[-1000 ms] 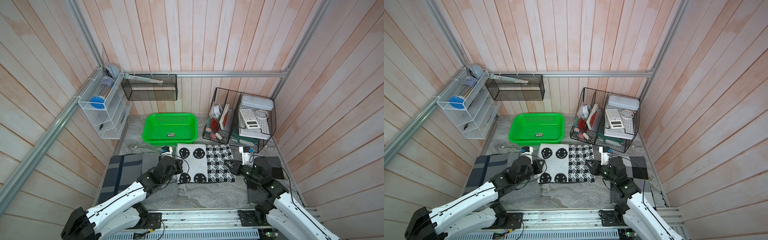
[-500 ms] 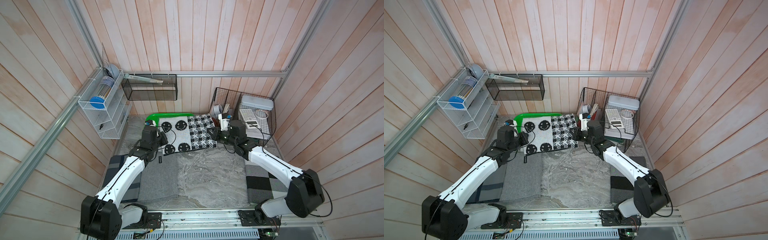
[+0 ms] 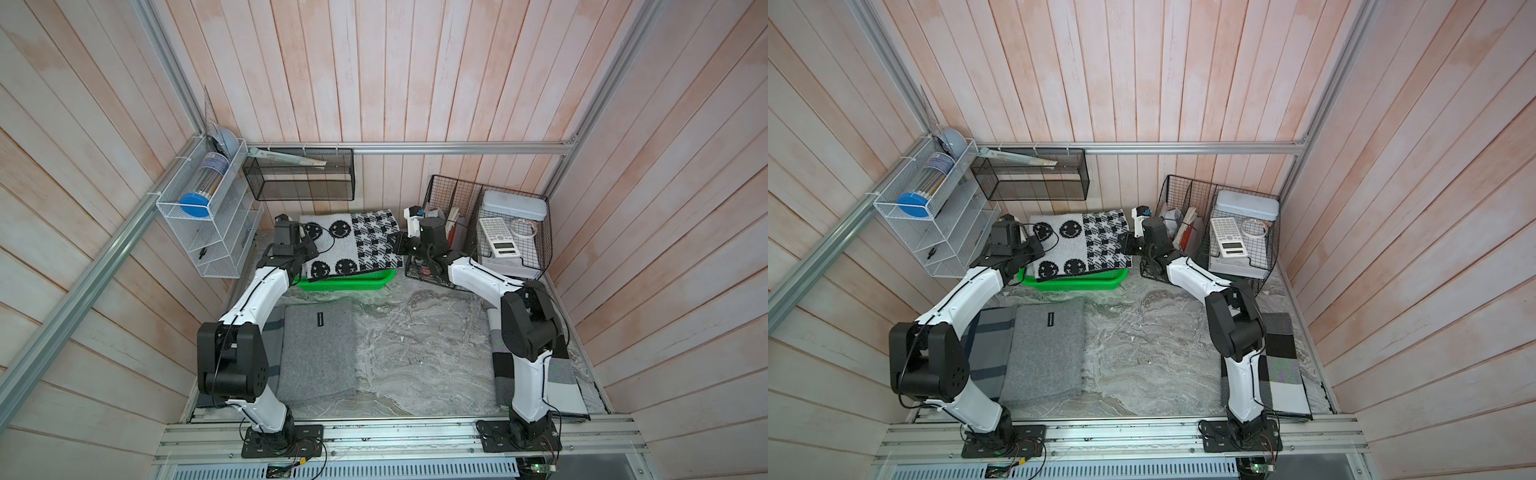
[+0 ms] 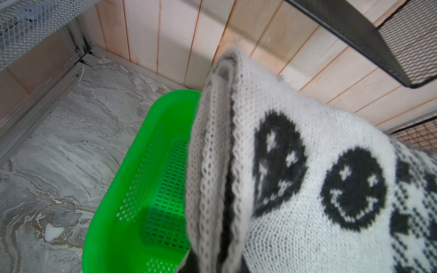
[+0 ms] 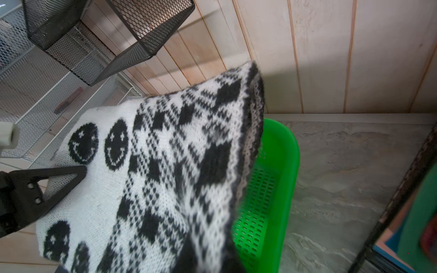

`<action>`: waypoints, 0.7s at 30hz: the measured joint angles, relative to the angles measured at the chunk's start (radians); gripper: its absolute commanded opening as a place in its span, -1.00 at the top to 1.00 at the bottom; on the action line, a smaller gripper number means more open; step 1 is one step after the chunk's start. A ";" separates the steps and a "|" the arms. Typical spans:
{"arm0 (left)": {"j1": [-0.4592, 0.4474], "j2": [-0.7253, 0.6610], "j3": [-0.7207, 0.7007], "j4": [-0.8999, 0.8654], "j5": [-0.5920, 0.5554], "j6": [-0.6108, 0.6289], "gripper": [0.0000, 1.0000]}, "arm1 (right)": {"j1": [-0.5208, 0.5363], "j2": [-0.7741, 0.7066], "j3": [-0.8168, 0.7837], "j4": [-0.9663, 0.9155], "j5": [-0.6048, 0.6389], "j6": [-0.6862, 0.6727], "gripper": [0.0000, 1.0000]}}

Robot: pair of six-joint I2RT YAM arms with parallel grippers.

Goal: Put the folded scarf in the basket
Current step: Place the scarf in the basket.

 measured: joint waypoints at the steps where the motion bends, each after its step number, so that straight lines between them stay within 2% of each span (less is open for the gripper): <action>1: 0.004 0.013 0.004 0.004 -0.002 0.000 1.00 | 0.000 0.029 0.031 -0.004 0.000 -0.002 1.00; 6: 0.034 0.105 0.070 0.022 -0.001 0.000 1.00 | 0.004 0.144 0.151 -0.033 0.000 -0.018 1.00; 13: 0.038 0.211 0.166 0.034 0.016 0.000 1.00 | 0.011 0.159 0.164 -0.050 0.021 -0.029 1.00; 21: 0.039 0.242 0.170 0.036 0.014 0.000 1.00 | 0.011 0.192 0.177 -0.063 0.034 -0.032 1.00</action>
